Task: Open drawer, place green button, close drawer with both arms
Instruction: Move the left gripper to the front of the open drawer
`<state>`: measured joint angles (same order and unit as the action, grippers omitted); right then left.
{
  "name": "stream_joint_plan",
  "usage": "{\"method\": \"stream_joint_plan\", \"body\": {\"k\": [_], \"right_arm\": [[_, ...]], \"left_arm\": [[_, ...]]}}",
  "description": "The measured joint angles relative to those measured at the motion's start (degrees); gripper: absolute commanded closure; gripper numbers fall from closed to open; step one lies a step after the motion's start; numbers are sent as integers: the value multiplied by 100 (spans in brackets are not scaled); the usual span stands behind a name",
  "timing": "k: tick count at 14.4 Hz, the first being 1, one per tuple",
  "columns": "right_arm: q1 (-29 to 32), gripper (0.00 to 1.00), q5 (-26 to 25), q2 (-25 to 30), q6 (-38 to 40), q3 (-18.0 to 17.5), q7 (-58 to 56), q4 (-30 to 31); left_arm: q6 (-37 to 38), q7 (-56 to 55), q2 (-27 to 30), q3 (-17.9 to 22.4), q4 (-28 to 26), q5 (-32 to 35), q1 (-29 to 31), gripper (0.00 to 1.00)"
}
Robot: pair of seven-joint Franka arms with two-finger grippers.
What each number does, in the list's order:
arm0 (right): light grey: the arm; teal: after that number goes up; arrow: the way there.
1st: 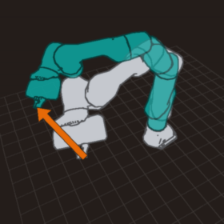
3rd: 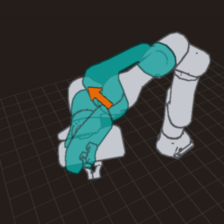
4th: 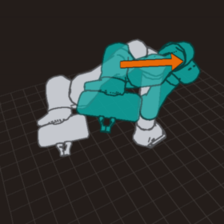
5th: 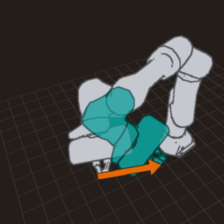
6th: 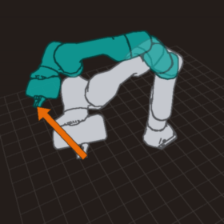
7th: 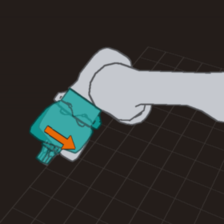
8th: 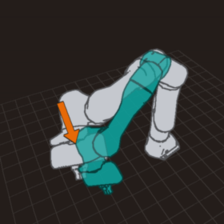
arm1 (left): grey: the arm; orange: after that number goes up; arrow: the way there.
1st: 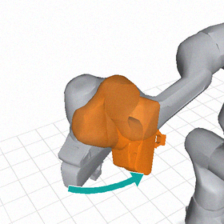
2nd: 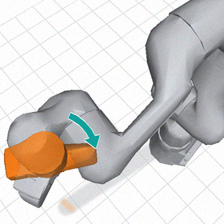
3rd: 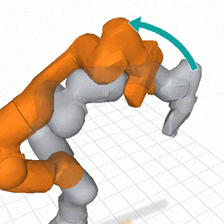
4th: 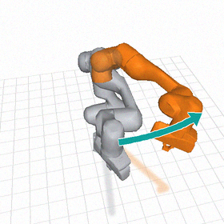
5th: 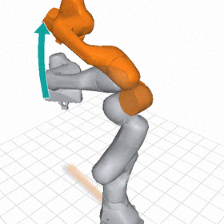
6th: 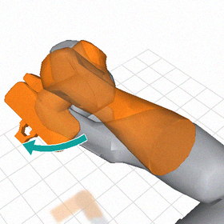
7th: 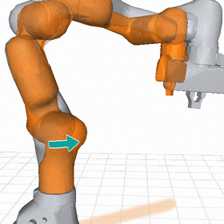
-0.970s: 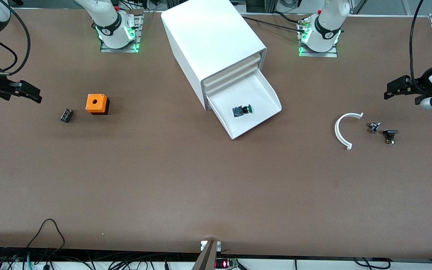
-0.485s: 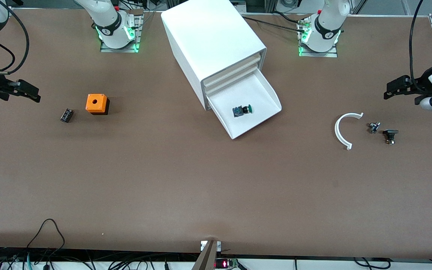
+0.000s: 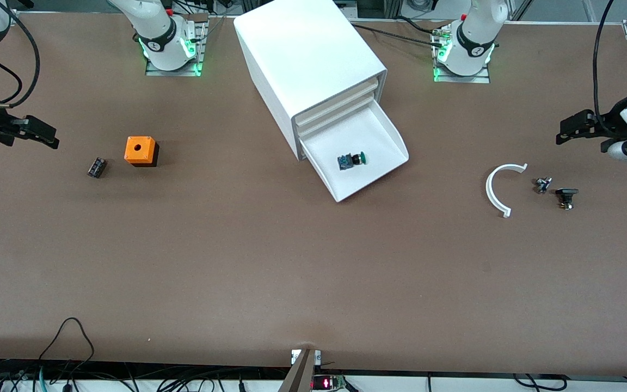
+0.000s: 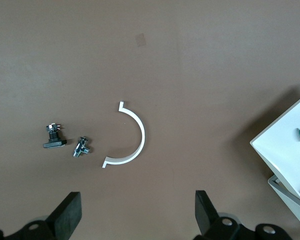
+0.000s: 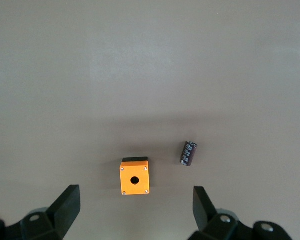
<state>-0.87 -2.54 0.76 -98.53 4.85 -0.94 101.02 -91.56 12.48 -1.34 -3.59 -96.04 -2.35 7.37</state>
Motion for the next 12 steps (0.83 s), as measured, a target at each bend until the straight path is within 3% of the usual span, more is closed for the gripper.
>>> {"method": "stream_joint_plan", "body": {"k": [3,8,10,12], "right_arm": [[0,0,1,1,0,0,3,-6],[0,0,1,1,0,2,3,-7],[-1,0,1,0,1,1,3,-7],[-1,0,2,-1,3,1,3,-6]], "left_arm": [[-35,-278,-146,-165,0,-2,-54,0],[-736,-1970,-827,-838,-15,0,-406,0],[-1321,-2302,-1242,-885,-70,1,-540,0],[-2422,-2739,-1589,-889,-463,1,-779,0]]}}
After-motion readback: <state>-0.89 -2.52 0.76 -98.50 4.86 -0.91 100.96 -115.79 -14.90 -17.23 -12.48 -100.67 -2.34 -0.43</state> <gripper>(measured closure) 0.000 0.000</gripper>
